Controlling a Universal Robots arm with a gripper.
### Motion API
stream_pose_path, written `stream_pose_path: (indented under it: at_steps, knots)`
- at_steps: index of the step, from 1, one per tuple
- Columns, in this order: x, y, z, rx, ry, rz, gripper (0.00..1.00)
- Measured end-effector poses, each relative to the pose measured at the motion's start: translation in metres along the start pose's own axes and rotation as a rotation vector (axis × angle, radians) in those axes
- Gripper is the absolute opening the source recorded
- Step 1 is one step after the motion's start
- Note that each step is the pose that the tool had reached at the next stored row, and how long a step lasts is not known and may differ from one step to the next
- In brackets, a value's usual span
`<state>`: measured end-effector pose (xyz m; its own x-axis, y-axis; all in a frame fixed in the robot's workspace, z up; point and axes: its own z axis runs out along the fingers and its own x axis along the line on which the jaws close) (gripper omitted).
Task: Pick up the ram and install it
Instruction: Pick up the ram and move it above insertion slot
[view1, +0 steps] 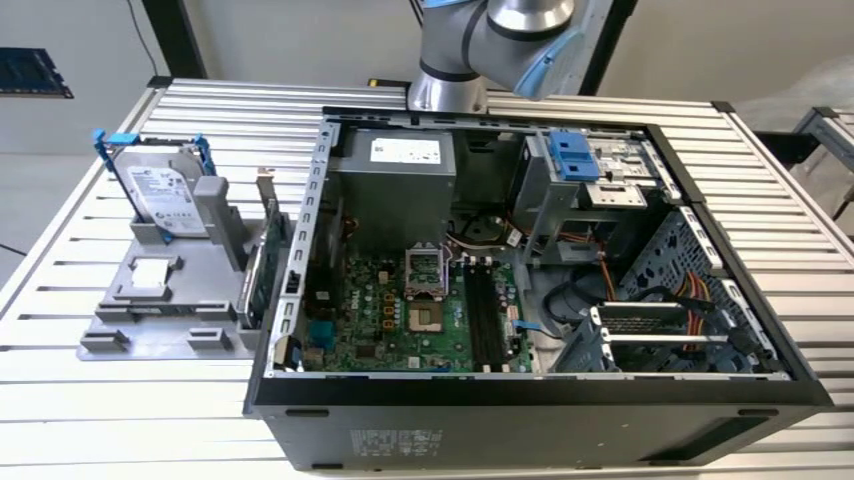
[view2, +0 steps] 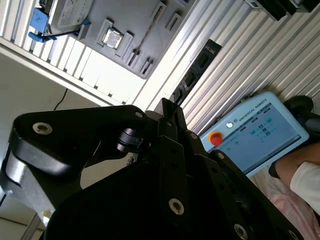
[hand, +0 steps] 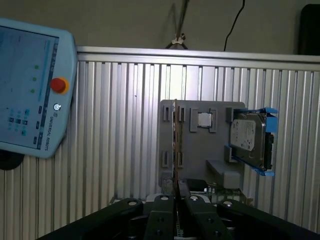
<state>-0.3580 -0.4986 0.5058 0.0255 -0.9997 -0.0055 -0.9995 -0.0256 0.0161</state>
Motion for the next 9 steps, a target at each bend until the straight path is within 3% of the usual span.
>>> stream_pose_path:
  at_steps: [9]
  knots:
    - [-0.0001, 0.0002, -0.0126, 0.0, 0.0001, 0.0, 0.0]
